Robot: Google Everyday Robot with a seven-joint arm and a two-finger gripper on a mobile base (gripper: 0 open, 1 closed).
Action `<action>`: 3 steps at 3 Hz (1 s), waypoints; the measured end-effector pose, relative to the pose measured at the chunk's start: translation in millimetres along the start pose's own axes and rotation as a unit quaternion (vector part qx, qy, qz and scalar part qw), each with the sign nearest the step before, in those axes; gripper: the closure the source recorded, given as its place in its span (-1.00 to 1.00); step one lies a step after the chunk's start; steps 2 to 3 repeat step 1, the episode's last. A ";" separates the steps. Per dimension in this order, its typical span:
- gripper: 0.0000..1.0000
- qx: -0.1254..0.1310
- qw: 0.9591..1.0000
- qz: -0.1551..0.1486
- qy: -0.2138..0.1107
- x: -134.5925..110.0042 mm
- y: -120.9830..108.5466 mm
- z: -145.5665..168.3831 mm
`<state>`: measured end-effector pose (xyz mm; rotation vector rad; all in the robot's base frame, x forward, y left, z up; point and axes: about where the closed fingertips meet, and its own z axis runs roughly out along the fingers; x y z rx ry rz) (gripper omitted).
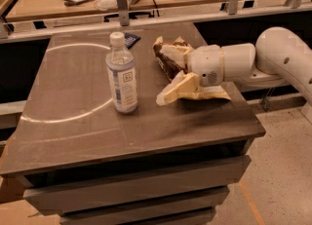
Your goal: Place blue plastic bottle upright
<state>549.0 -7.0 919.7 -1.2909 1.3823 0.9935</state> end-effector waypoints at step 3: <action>-1.00 0.000 1.000 0.000 0.000 0.0 0.0 0.0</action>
Offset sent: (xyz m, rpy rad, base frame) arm 0.0000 0.0000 0.0000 0.0000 0.0000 0.0000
